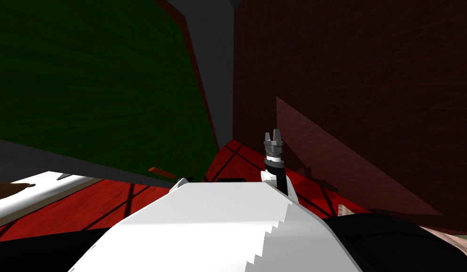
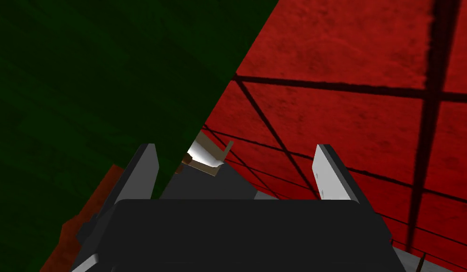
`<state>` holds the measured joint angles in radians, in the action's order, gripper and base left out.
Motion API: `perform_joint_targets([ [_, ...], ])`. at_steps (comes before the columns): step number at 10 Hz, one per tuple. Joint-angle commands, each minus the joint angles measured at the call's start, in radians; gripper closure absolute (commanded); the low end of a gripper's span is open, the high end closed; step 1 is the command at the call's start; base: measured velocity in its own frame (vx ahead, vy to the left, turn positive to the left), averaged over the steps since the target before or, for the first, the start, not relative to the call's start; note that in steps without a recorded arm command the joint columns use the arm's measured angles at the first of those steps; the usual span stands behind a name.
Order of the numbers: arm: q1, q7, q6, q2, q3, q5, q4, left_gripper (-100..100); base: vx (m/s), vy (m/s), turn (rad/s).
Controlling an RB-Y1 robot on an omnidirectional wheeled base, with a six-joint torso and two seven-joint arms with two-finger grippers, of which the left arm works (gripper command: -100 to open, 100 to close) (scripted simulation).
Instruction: Push the door open
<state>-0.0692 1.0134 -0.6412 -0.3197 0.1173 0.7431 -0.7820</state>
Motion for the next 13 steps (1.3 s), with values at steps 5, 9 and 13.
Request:
perform_joint_targets([
  [5,0.027,-0.019,-0.166,-0.004,-0.047,0.124,0.035,-100,-0.037,-0.031,-0.064],
  [9,0.038,-0.03,-0.25,-0.005,-0.069,0.178,0.049,-100,-0.025,-0.021,-0.042],
  [13,0.061,-0.051,-0.366,-0.008,-0.112,0.284,0.077,-100,-0.037,-0.031,-0.084],
])
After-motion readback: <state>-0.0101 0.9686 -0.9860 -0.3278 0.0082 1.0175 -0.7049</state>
